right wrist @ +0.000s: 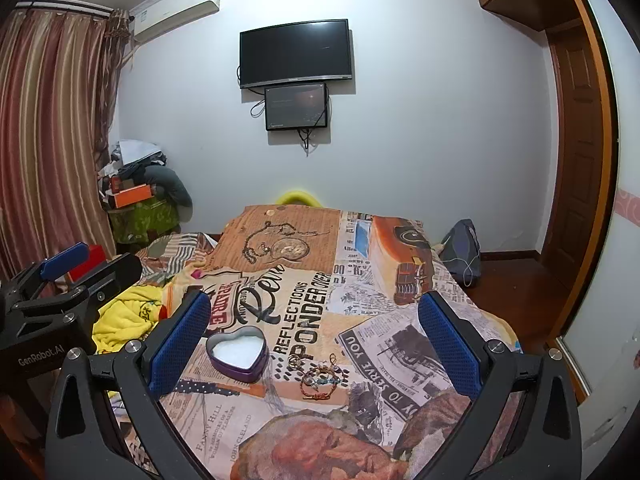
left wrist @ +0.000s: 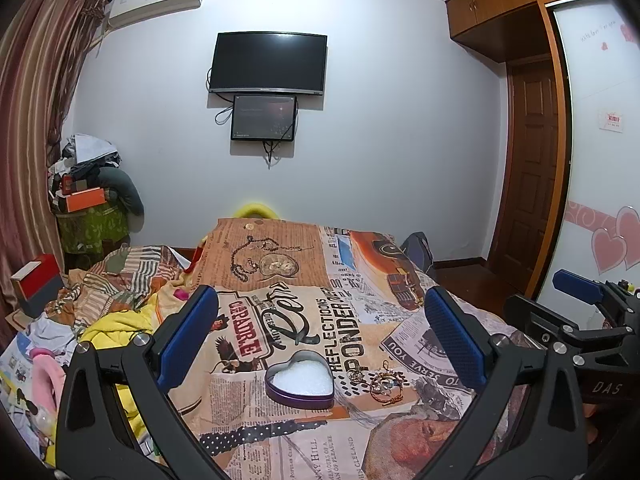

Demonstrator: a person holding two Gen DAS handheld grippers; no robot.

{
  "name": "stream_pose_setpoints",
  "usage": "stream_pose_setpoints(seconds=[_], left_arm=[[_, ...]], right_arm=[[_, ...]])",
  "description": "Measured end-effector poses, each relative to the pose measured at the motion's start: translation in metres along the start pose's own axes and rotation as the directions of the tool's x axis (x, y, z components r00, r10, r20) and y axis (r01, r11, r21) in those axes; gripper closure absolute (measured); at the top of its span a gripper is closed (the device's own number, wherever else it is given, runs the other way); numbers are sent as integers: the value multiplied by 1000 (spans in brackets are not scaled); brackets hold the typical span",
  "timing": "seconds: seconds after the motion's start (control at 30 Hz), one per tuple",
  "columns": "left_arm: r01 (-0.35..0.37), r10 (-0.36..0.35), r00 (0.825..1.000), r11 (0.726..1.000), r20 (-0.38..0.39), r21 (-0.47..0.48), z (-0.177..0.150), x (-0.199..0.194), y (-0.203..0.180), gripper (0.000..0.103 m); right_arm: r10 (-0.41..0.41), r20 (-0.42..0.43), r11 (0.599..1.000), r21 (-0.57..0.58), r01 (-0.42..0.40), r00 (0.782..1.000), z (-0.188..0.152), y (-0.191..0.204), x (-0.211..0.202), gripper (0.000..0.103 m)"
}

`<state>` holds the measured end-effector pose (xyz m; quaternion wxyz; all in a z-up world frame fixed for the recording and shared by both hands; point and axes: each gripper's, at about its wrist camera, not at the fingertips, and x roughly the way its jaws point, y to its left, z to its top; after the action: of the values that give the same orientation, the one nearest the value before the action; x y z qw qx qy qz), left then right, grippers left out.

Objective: Organize jewelry

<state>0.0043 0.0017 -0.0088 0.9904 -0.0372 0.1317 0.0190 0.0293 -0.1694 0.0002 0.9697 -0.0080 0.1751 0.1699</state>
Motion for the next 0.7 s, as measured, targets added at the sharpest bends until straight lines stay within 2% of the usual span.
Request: stream_pose_setpoints(seconds=[0.7], left_arm=[[2, -2, 1000, 999, 0, 34, 1, -6, -7, 0]], right_arm=[[0, -4, 1000, 3, 0, 1000, 0, -1, 0, 0]])
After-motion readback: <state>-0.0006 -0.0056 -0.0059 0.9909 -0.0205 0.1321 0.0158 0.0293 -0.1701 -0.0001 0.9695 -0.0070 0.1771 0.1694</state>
